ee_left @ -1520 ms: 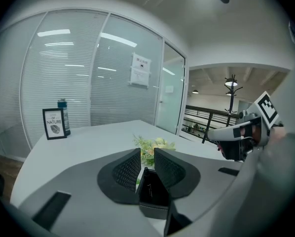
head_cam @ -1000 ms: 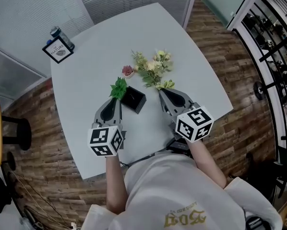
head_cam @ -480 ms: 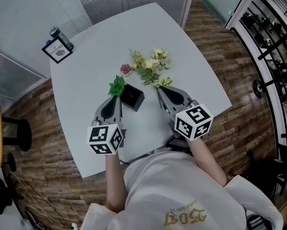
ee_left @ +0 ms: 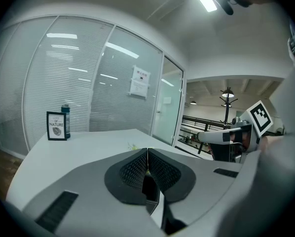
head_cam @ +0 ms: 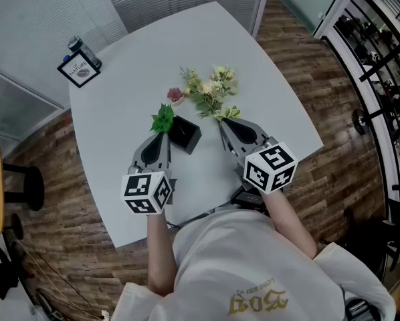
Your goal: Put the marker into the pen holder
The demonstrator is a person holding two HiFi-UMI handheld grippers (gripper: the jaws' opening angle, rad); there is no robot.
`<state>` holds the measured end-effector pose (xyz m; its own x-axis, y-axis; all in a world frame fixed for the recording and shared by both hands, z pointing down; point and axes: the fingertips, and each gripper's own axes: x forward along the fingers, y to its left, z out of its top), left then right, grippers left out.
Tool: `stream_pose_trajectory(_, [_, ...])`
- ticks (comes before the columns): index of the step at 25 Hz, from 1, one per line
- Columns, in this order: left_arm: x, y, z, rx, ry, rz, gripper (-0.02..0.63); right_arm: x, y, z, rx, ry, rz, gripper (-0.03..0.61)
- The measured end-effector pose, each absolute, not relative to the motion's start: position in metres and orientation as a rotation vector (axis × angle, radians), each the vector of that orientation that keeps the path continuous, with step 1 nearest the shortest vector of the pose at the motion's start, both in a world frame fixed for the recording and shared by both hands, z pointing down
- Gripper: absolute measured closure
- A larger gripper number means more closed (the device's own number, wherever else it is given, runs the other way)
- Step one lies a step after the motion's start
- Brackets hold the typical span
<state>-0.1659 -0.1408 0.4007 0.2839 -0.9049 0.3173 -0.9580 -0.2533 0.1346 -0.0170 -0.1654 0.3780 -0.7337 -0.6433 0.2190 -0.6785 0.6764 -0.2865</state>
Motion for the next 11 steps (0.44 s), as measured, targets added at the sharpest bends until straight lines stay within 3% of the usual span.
stream_pose_trajectory(11, [-0.1646, -0.1453, 0.4044, 2.257, -1.691, 0.255, 0.600, -0.0156, -0.1685, 0.3828, 1.089, -2.775, 0.541, 0.563])
